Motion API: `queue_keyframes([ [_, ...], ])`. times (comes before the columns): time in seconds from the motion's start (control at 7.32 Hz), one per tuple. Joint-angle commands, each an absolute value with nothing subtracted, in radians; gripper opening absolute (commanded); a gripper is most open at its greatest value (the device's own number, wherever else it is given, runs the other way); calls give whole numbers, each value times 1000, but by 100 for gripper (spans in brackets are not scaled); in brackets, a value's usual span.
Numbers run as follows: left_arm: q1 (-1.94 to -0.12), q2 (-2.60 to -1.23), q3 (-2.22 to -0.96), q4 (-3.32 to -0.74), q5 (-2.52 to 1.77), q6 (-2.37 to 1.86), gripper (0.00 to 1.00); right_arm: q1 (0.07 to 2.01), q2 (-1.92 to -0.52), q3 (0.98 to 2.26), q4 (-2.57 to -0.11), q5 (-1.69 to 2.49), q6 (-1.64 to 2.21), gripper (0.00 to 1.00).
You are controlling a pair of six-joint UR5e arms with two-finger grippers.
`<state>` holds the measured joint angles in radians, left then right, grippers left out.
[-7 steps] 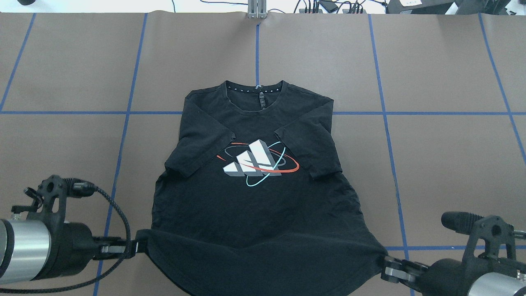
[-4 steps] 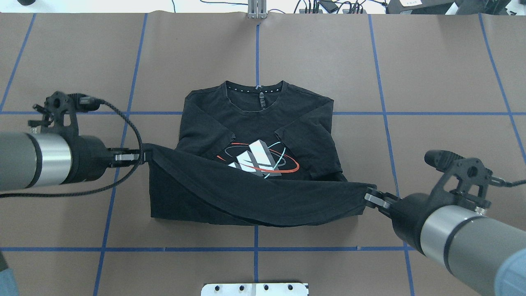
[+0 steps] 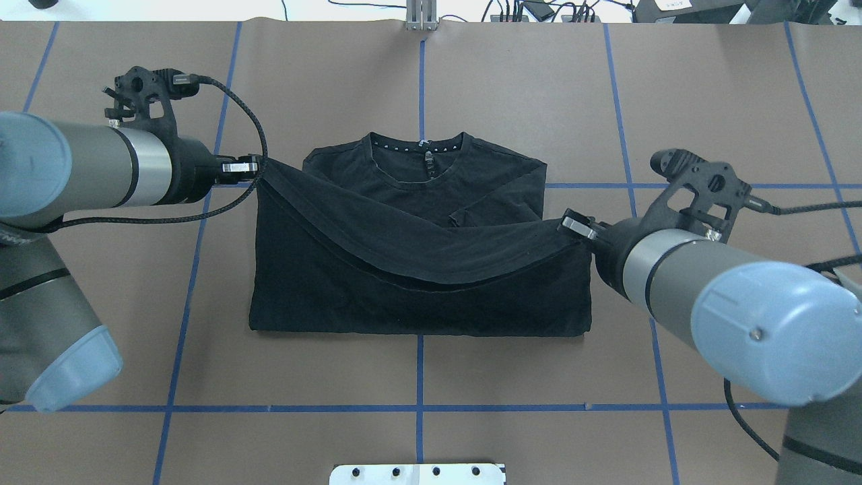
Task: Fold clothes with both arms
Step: 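Lift the hem with both grippers and carry it toward the collar, then lay the hem over the collar and open both grippers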
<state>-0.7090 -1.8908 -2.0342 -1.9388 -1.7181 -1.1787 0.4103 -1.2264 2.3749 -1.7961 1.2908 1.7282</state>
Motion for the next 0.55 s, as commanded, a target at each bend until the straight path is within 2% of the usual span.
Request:
queue_keyframes([
  [0.0,-736,-1951,-1942,-1942,-1691,-1158,0,553,-1128,2233,-1790,1377,1668,0],
  [0.41,-736,-2098,-1694,-1953,-1634,-1123,0,672,-978,1949,-1722,1448,1625,0],
])
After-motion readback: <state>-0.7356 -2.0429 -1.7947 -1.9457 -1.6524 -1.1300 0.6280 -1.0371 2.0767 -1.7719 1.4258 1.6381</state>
